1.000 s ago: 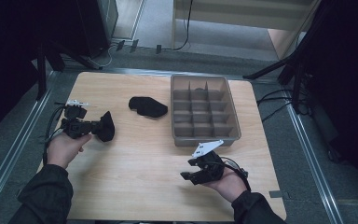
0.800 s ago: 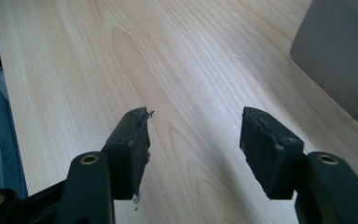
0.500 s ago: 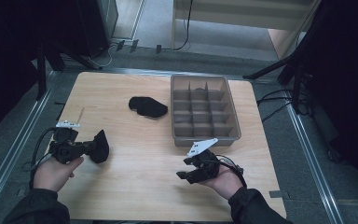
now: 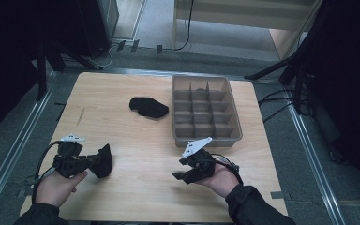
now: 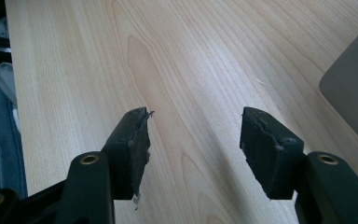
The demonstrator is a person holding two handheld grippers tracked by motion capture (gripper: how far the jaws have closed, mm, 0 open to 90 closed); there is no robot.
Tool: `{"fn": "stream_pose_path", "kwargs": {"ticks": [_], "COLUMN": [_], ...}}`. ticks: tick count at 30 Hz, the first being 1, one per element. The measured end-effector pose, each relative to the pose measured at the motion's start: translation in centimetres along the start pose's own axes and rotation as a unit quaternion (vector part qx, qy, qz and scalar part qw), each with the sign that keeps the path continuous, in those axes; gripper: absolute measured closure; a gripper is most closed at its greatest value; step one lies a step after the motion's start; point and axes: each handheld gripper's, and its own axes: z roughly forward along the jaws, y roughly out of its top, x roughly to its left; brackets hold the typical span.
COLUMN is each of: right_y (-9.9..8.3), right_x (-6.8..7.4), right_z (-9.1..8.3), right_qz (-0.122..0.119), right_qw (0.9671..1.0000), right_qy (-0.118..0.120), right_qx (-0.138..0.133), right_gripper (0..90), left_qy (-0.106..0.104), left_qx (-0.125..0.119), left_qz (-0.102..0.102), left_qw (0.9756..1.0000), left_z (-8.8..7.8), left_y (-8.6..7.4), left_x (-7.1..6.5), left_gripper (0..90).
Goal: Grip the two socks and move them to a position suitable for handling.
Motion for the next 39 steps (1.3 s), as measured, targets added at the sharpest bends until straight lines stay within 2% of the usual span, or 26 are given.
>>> {"fn": "stream_pose_path", "kwargs": {"ticks": [3, 7, 11, 14, 16, 19, 22, 26, 29, 30, 35, 39], "right_y": [0.0, 0.0, 0.0, 0.0, 0.0, -0.1, -0.2, -0.4, -0.6, -0.7, -1.1, -1.4], "right_x": [0.0, 0.0, 0.0, 0.0, -0.1, -0.1, -0.1, 0.0, 0.1, 0.1, 0.0, 0.1], "right_z": [0.0, 0.0, 0.0, 0.0, 0.0, 0.0, -0.1, -0.3, -0.3, -0.4, -0.7, -1.0], "right_qz": [0.001, -0.001, 0.002, 0.001, 0.003, 0.004, 0.006, 0.007, 0.007, 0.008, 0.015, 0.020], "right_qw": [1.0000, 1.0000, 1.0000, 1.0000, 1.0000, 1.0000, 1.0000, 1.0000, 1.0000, 1.0000, 0.9998, 0.9997], "right_qy": [0.000, -0.001, -0.001, 0.000, 0.001, 0.000, -0.001, -0.001, -0.002, -0.003, -0.007, -0.009], "right_qx": [0.001, 0.000, 0.002, 0.002, 0.000, -0.002, -0.002, -0.003, -0.001, -0.002, -0.006, -0.007], "right_gripper": [42.3, 42.3, 42.4, 42.3, 42.3, 42.3, 42.3, 42.3, 42.3, 42.3, 42.3, 42.3], "left_qy": [-0.003, -0.004, 0.003, 0.008, 0.013, 0.017, 0.012, 0.020, 0.022, 0.023, 0.011, 0.010], "left_qx": [0.009, 0.015, 0.005, -0.006, -0.003, -0.010, -0.022, -0.031, -0.037, -0.038, -0.037, -0.036], "left_qz": [-0.001, 0.008, 0.023, 0.027, 0.032, 0.039, 0.046, 0.053, 0.057, 0.063, 0.077, 0.088], "left_qw": [1.0000, 0.9999, 0.9997, 0.9996, 0.9994, 0.9991, 0.9986, 0.9979, 0.9975, 0.9970, 0.9963, 0.9955], "left_z": [0.3, 0.6, 0.8, 1.1, 1.3, 1.6, 1.8, 2.2, 2.7, 2.8, 3.9, 4.9], "left_y": [-0.1, 0.0, 0.1, 0.5, 0.8, 1.4, 2.3, 3.6, 4.6, 5.0, 7.0, 8.4], "left_x": [0.1, 0.1, 0.1, 0.3, 0.4, 0.7, 1.1, 1.5, 1.4, 1.3, 0.8, 0.6], "left_gripper": [76.1, 66.7, 55.4, 51.1, 48.6, 47.4, 45.8, 45.3, 44.8, 44.7, 43.3, 43.1]}}
